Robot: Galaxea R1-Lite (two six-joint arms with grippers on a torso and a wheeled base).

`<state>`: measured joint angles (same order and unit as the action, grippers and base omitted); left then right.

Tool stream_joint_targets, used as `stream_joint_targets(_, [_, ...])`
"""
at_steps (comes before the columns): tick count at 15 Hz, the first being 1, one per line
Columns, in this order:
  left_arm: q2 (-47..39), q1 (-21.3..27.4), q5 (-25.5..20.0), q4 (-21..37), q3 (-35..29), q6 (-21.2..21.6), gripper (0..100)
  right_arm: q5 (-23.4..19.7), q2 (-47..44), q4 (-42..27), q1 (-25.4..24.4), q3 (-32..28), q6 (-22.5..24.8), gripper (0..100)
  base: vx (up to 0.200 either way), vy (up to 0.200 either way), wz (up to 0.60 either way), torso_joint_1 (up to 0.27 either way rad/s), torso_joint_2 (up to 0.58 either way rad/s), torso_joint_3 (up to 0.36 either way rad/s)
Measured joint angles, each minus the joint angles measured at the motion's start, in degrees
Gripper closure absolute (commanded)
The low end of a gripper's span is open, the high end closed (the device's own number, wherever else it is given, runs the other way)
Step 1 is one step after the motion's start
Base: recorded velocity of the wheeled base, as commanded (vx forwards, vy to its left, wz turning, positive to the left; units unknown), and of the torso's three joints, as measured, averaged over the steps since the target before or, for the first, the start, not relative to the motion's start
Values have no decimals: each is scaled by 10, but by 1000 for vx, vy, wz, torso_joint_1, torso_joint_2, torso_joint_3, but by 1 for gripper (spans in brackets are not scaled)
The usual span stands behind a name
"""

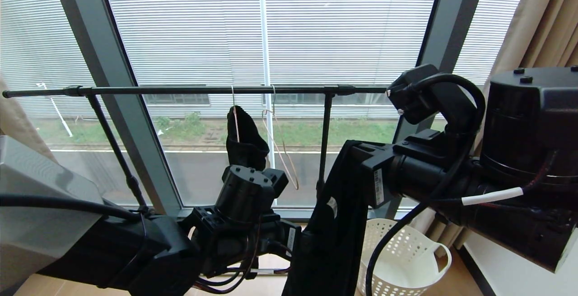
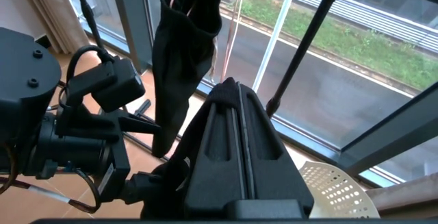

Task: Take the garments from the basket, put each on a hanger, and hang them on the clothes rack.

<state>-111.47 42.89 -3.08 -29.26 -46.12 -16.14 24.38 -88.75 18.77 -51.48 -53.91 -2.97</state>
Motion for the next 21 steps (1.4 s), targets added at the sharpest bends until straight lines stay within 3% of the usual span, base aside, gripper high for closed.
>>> stream_joint_targets(1, [-1,0,1,0,1,0,0,0,1,1,0,1,0,100,0,0,0,0,0,0])
stream_joint_targets(2, [-1,0,2,0,2,0,100,0,2,0,0,1,0,100,0,0,0,0,0,0])
stream_joint_targets(7, [10,3,29,1,12,2,100,0,9,1,10,-1,3,100,0,0,0,0,0,0])
stream_joint_targets(12, [63,3,32,5,32,4,100,0,5,4,67,-4,24,100,0,0,0,0,0,0])
stream_joint_targets(16, [105,-15,40,15,31,35,100,0,-1,1,108,5,81,100,0,0,0,0,0,0])
stream_joint_targets(21, [118,-40,40,44,-2,51,100,1,-1,1,115,65,187,100,0,0,0,0,0,0])
